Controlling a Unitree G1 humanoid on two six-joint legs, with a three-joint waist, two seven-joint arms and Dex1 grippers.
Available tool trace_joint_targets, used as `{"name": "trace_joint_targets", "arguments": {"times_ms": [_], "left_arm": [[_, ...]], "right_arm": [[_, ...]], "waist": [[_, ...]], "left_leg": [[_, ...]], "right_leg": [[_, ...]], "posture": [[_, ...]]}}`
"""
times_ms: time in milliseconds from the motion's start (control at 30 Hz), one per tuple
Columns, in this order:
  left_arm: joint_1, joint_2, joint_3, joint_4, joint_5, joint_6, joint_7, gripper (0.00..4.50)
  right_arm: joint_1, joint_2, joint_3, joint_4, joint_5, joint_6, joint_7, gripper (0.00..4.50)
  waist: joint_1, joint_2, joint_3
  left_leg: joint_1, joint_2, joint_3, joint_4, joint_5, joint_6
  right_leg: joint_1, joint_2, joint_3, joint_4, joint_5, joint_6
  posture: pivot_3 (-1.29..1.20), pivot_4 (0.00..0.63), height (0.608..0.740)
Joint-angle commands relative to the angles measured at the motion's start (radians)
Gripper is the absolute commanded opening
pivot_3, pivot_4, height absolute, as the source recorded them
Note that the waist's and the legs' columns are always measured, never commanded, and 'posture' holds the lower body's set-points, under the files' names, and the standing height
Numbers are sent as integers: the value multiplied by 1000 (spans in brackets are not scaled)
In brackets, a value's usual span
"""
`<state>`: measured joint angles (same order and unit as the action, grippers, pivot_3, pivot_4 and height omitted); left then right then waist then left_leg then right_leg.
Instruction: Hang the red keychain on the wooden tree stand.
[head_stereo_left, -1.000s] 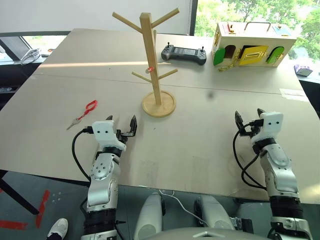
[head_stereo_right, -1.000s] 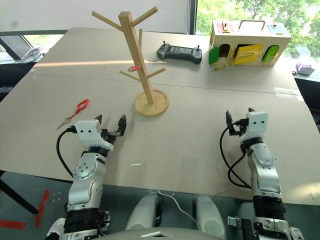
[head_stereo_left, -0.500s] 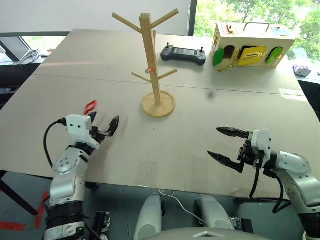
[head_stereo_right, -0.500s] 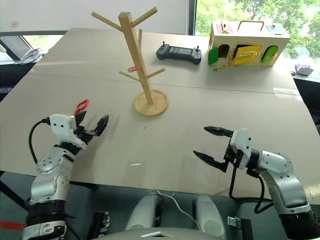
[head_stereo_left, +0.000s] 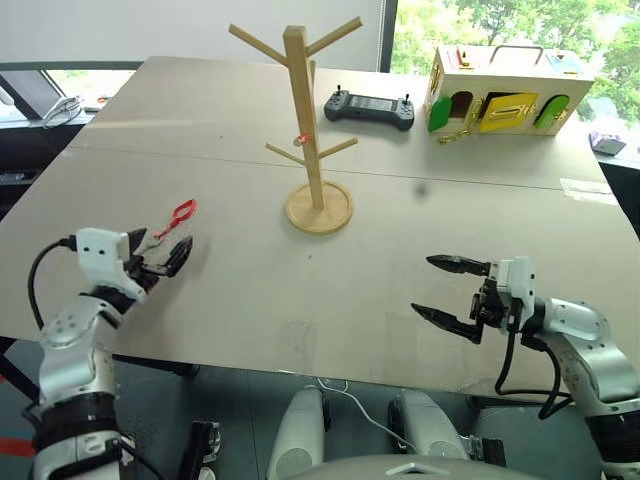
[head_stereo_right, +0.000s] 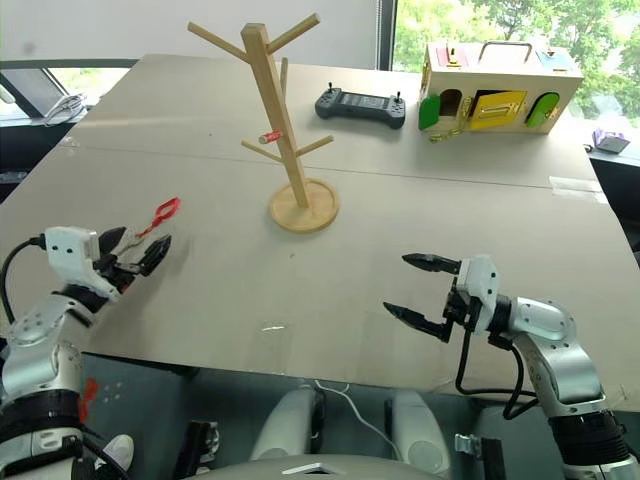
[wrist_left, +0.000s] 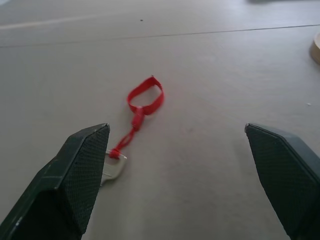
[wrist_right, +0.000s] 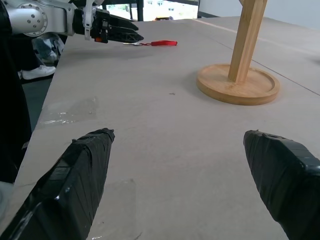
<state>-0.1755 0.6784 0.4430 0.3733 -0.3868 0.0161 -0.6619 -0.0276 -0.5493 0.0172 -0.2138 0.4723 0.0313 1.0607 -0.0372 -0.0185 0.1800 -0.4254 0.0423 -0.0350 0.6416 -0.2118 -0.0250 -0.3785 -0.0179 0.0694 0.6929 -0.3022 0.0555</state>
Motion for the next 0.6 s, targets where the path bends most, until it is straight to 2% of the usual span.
{"name": "trace_joint_targets", "arguments": {"times_ms": [33, 433, 600], "left_arm": [[-43, 30, 16, 62, 19, -52, -8, 4500], [-260, 39, -76, 387, 121, -136, -32, 4500], [-299, 40, -96, 468, 143, -159, -40, 4500]], "right_arm": [[-4, 4, -9, -22, -1, -16, -7, 4441], [14, 17, -21, -69, -11, -4, -85, 4441], [22, 16, -30, -89, -6, 1, -111, 4441]], "waist": [[0, 0, 0], [-1, 0, 0], [-1, 0, 0]], "left_leg": [[0, 0, 0, 0, 0, 0], [0, 0, 0, 0, 0, 0], [0, 0, 0, 0, 0, 0]], "right_leg": [[0, 0, 0, 0, 0, 0], [0, 0, 0, 1, 0, 0], [0, 0, 0, 1, 0, 0]], "posture": [[0, 150, 740], [0, 150, 740], [0, 150, 740]]}}
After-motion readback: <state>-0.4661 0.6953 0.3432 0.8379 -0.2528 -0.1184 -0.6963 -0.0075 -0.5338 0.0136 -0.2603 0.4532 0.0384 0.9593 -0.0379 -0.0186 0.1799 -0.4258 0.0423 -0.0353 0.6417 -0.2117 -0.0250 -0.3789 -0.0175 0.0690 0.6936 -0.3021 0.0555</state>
